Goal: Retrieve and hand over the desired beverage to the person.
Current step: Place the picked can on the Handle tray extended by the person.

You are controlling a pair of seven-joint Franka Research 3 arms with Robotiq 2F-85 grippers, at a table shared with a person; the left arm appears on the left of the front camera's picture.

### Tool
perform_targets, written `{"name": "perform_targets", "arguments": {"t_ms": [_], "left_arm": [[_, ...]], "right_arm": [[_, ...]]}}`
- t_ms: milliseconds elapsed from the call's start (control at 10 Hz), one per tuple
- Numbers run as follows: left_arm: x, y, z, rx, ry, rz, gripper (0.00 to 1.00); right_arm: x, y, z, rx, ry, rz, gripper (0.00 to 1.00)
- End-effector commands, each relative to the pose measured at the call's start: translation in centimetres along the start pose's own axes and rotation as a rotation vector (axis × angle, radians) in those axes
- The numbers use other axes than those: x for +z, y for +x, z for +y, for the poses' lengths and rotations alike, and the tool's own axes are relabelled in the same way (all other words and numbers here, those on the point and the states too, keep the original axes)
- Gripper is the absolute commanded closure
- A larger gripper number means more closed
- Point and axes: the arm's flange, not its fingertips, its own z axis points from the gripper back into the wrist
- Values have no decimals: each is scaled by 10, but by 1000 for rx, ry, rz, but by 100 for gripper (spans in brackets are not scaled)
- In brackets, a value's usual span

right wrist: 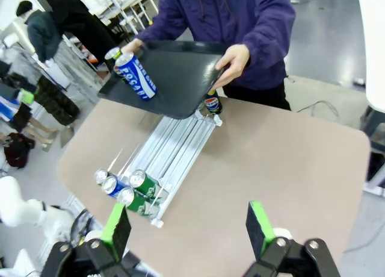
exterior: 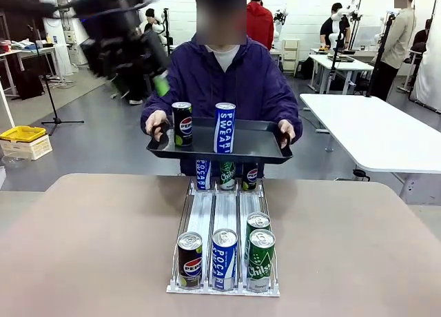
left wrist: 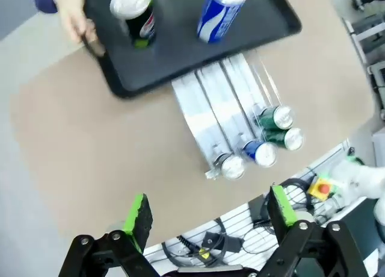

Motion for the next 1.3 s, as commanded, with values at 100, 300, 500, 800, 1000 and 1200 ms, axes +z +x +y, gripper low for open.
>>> {"name": "perform_targets", "arguments": {"t_ms": [100, 300, 500, 800, 1000, 1200], "left_arm": [[-11, -47, 25, -2, -32, -28, 0], [-12, -47, 30, 45, -13, 3, 0], [-12, -50, 33, 17, -2, -12, 0], [-12, -50, 33, 17, -2, -12, 0], [-12, -50, 33, 17, -2, -12, 0], [-12, -50, 33, 17, -2, -12, 0]], "right_arm": [[-2, 0, -1, 8, 35, -17, 0], [-2, 0, -1, 8, 35, -17, 0], [-2, 0, -1, 8, 35, -17, 0], [-2, 0, -1, 8, 35, -17, 0], [-2, 0, -1, 8, 35, -17, 0], [-2, 0, -1, 8, 35, -17, 0]]}}
